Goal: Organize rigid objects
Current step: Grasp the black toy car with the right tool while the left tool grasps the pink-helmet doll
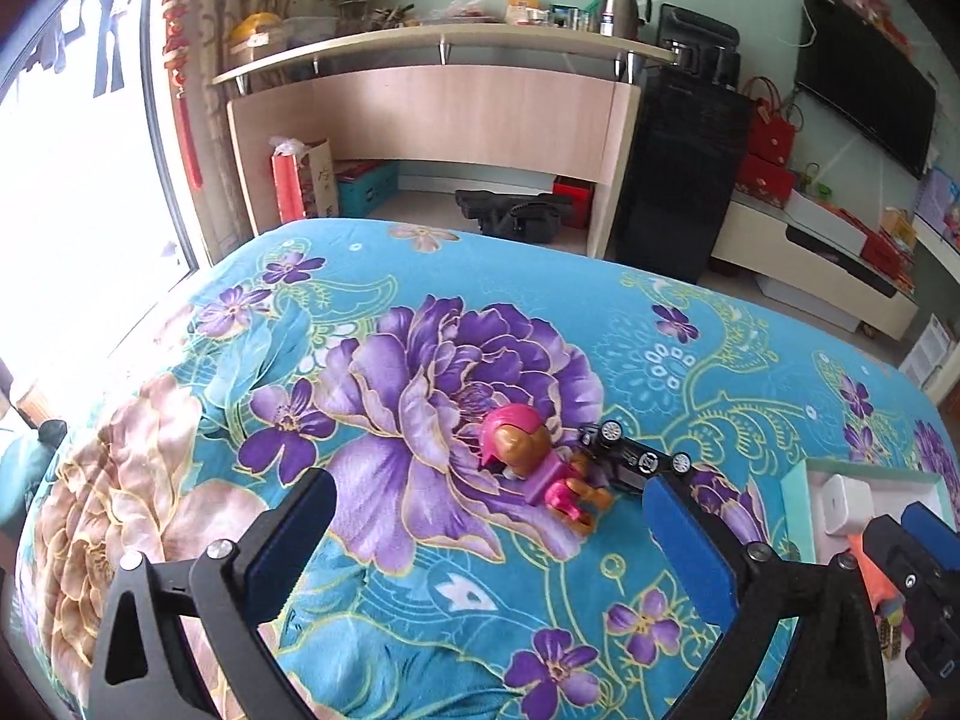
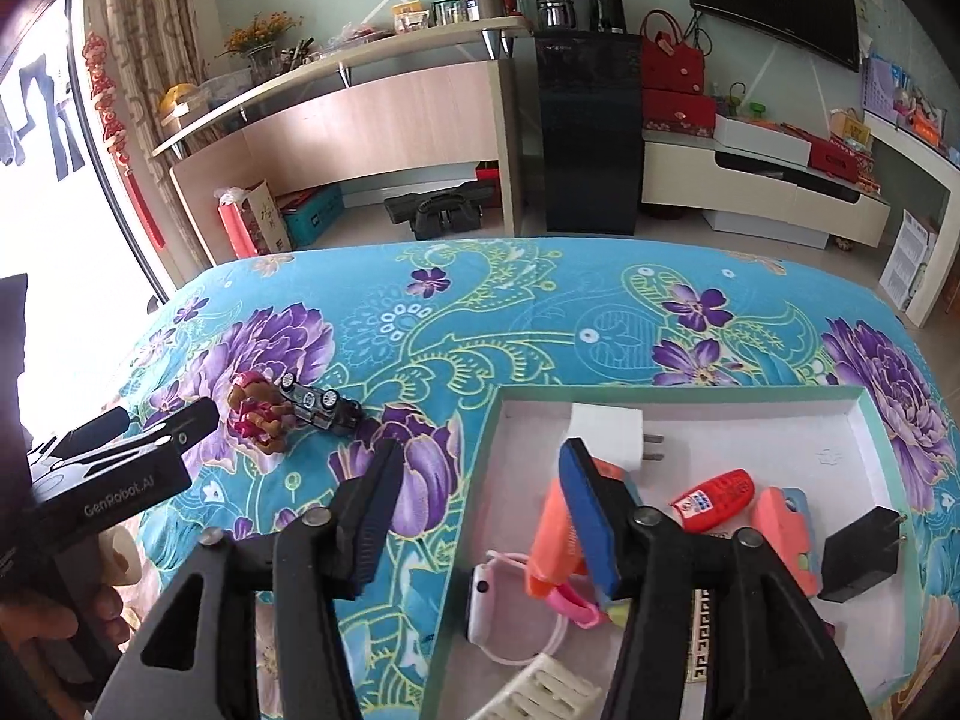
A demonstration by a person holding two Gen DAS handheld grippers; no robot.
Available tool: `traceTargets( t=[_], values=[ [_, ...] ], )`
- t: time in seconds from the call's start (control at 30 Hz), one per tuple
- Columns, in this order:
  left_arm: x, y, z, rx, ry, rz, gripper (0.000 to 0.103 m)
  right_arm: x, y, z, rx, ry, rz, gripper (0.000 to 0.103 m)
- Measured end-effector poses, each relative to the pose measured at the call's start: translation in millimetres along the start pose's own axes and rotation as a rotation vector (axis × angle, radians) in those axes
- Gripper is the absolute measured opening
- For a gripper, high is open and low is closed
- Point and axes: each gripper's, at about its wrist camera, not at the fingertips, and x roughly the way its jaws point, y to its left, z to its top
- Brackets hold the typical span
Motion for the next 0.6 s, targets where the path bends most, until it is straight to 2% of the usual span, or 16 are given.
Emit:
traceTargets(
  t=[0.2,0.47,0.6],
  values=[
    [20.6,25.2,5.6,-0.131,0.025,-0.014,0.103,24.1,32.5,10.2,-0.03,0.013,0.046,0.061],
    [51.7,41.7,17.4,-0.226,0.13,-0.061,0.103,74.9,65.8,17.9,-0.076,0.1,0.07,0.061],
    [63.1,41.0,19.0,-0.249,0.154,-0.084,0.103,93.1,76.6,17.7,-0.08,0.131,0.096,0.061]
  ],
)
